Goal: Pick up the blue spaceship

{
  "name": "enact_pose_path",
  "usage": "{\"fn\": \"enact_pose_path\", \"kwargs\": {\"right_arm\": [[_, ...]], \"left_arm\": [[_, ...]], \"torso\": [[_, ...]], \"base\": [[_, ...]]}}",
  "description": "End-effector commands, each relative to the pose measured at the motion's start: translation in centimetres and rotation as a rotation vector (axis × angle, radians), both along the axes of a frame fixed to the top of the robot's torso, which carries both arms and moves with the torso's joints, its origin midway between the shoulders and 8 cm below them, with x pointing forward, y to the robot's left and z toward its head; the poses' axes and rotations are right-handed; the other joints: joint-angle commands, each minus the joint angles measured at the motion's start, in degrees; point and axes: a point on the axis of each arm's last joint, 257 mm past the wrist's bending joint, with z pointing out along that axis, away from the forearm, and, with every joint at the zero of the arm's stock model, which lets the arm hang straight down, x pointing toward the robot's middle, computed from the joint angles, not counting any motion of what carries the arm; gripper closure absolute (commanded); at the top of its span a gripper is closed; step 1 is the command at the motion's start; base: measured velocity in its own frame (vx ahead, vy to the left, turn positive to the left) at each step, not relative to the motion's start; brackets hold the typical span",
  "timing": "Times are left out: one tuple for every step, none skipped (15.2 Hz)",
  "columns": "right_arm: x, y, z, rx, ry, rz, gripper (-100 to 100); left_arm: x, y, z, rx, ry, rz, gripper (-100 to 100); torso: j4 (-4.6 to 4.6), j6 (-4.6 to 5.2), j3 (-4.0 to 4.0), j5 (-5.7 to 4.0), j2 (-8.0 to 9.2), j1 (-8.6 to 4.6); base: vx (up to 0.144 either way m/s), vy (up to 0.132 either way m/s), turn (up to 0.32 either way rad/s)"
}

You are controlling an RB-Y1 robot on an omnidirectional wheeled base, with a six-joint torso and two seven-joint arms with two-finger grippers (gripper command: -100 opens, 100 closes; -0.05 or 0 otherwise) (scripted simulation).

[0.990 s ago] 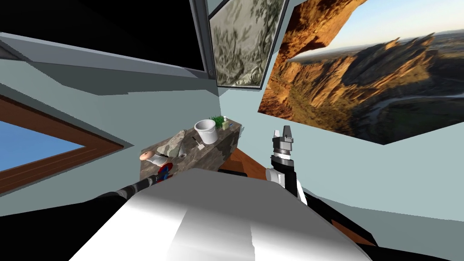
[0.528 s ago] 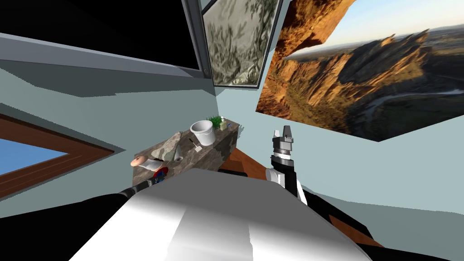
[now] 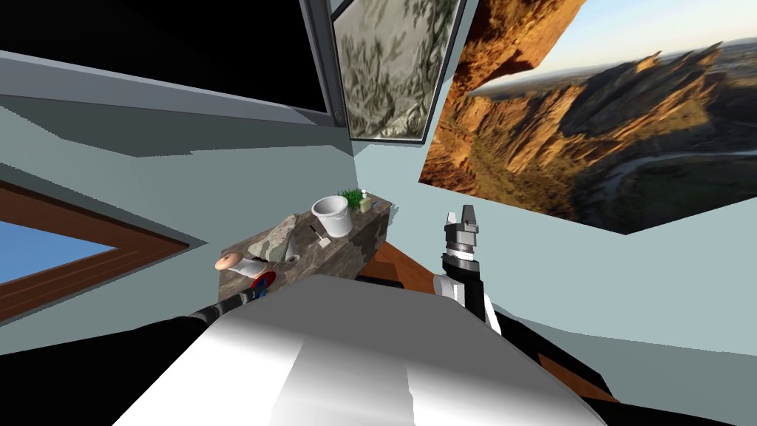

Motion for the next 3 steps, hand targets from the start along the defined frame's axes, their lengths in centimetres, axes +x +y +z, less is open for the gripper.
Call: {"fn": "enact_pose_path", "kwargs": {"right_arm": [[0.0, 0.0, 0.0, 0.0, 0.0, 0.0, 0], [0.0, 0.0, 0.0, 0.0, 0.0, 0.0, 0], [0.0, 0.0, 0.0, 0.0, 0.0, 0.0, 0]], "left_arm": [[0.29, -0.28, 0.74, 0.001, 0.003, -0.008, 100], [0.37, -0.37, 0.93, 0.002, 0.003, -0.011, 100], [0.29, -0.2, 0.58, 0.001, 0.002, -0.008, 100]], "torso": [[0.0, 0.0, 0.0, 0.0, 0.0, 0.0], [0.01, 0.0, 0.02, -0.01, 0.03, -0.03], [0.01, 0.02, 0.02, -0.02, 0.04, -0.04]], "base": [[-0.025, -0.012, 0.097], [-0.023, -0.011, 0.069], [-0.013, -0.006, 0.024]]}}
